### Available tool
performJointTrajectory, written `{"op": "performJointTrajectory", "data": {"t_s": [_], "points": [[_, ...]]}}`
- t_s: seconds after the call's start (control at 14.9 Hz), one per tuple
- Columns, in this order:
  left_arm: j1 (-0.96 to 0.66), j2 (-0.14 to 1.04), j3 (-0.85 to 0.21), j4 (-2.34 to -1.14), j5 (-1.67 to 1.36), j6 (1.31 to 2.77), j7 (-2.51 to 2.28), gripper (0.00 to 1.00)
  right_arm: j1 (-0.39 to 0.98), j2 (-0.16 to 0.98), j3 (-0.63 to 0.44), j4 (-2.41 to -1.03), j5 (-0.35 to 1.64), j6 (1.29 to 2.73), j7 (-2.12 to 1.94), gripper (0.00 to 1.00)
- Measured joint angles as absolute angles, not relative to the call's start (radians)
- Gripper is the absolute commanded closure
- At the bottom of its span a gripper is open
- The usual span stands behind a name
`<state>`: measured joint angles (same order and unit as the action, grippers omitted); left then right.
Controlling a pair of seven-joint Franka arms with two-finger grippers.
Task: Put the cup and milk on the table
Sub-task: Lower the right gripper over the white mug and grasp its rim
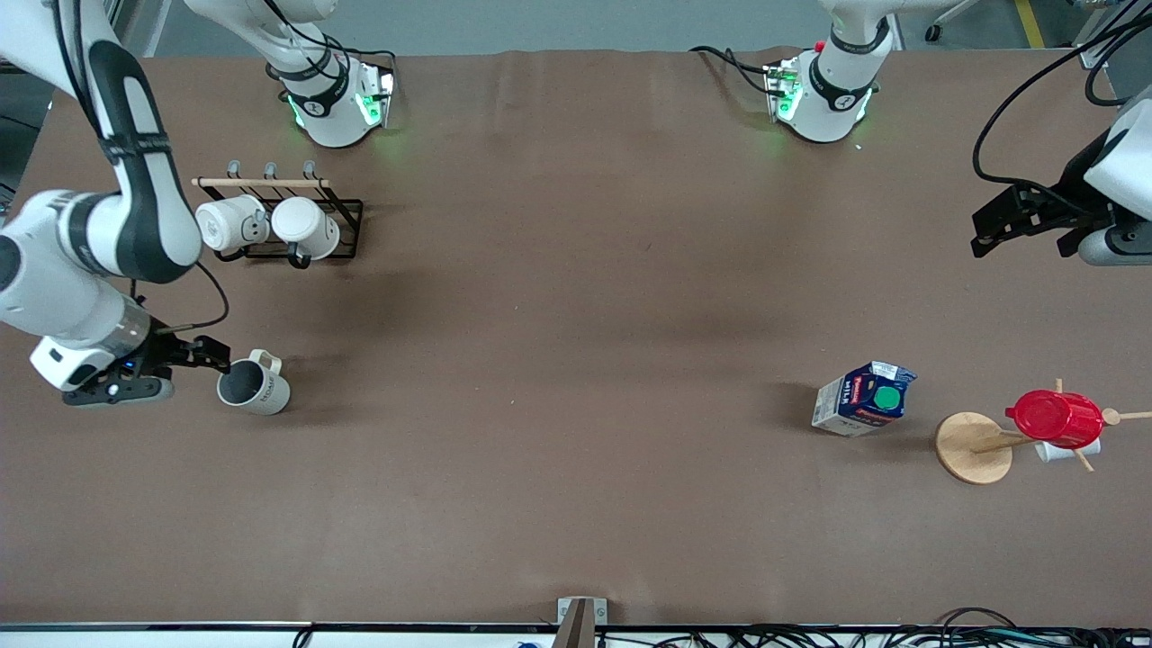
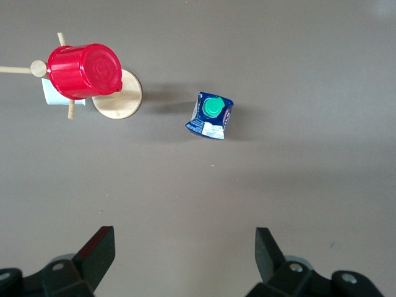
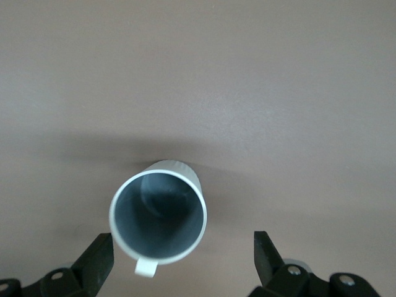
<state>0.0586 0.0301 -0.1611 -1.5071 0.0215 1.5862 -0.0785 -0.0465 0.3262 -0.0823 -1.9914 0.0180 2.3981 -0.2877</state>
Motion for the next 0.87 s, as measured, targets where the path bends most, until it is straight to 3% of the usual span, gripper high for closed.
{"op": "performJointTrajectory", "data": {"t_s": [0.2, 0.27, 0.34, 0.54, 0.6, 0.67, 0.87], "points": [[0.059, 0.036, -0.161, -1.507, 0.021, 1.592, -0.079, 0.00, -0.049, 0.382, -0.083, -2.038, 0.018, 2.517, -0.311, 0.01], [0.059, 0.043, -0.160, -1.508, 0.021, 1.598, -0.079, 0.00, -0.049, 0.398, -0.083, -2.041, 0.018, 2.535, -0.315, 0.07], [0.059, 0.053, -0.160, -1.508, 0.021, 1.607, -0.079, 0.00, -0.049, 0.410, -0.083, -2.041, 0.018, 2.545, -0.317, 0.17], [0.060, 0.087, -0.160, -1.509, 0.021, 1.628, -0.079, 0.00, -0.049, 0.424, -0.083, -2.041, 0.018, 2.552, -0.320, 0.80], [0.060, 0.097, -0.160, -1.509, 0.021, 1.636, -0.079, 0.00, -0.049, 0.424, -0.082, -2.041, 0.018, 2.551, -0.320, 0.92], [0.060, 0.106, -0.160, -1.509, 0.021, 1.645, -0.079, 0.00, -0.049, 0.424, -0.081, -2.041, 0.018, 2.550, -0.320, 0.98], [0.060, 0.140, -0.160, -1.511, 0.021, 1.680, -0.079, 0.00, -0.049, 0.424, -0.080, -2.041, 0.018, 2.543, -0.319, 1.00]]}}
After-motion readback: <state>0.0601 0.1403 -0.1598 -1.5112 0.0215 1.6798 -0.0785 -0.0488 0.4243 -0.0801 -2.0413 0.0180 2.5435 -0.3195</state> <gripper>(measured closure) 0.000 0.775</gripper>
